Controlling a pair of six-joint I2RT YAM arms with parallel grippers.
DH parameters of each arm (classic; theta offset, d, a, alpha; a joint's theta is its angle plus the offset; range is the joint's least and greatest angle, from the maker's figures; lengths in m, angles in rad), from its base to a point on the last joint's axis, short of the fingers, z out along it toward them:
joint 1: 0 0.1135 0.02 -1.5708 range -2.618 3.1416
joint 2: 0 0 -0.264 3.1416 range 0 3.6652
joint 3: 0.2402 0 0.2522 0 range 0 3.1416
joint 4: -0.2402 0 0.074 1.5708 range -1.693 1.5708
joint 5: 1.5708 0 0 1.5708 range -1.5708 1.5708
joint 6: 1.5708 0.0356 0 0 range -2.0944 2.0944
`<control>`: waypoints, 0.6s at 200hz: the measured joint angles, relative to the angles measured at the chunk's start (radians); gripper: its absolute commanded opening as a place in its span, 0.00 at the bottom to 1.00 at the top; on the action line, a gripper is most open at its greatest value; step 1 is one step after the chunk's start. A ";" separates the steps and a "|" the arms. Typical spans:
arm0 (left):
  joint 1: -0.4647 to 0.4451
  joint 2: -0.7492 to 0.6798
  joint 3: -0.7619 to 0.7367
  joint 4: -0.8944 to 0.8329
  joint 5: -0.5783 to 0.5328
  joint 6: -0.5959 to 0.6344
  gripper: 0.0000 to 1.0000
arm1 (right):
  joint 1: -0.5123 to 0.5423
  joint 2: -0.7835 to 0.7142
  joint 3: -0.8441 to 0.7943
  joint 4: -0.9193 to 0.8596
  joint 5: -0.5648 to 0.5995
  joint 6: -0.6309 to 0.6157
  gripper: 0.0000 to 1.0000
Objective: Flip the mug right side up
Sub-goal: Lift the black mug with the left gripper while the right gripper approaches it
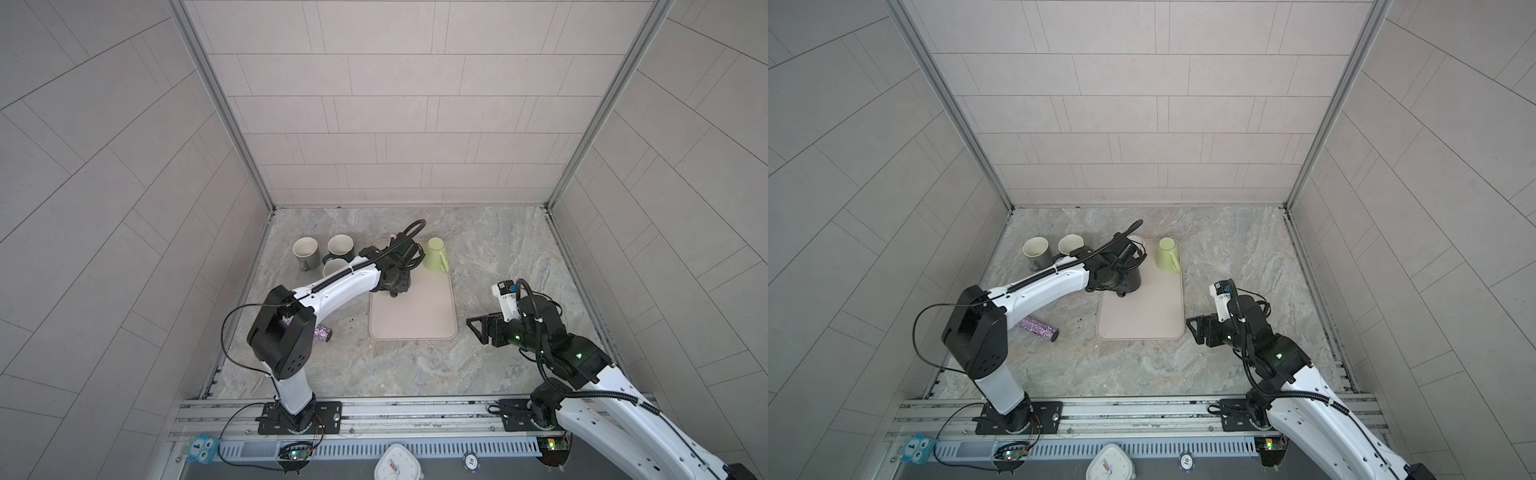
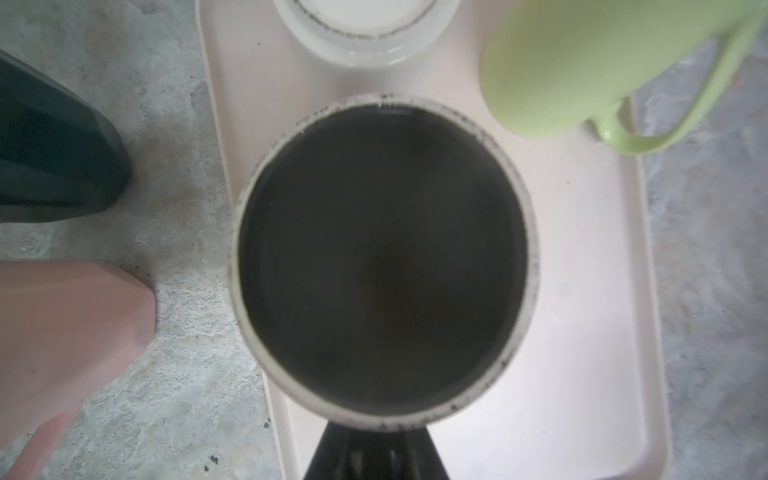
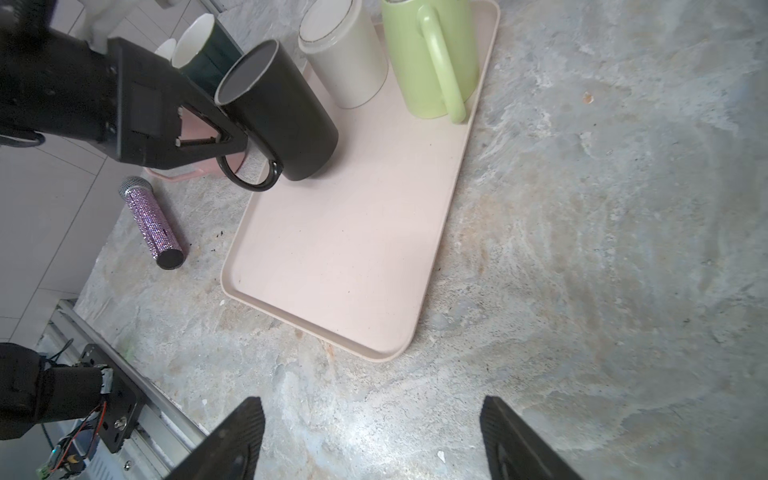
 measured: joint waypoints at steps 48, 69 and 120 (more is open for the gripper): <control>0.000 -0.164 -0.055 0.062 0.086 0.010 0.00 | 0.000 0.049 -0.028 0.096 -0.066 0.057 0.83; 0.000 -0.218 -0.093 0.105 0.113 0.009 0.00 | 0.000 0.060 -0.028 0.130 -0.081 0.072 0.83; 0.000 -0.309 -0.173 0.192 0.163 -0.013 0.00 | 0.000 0.110 -0.027 0.278 -0.129 0.135 0.83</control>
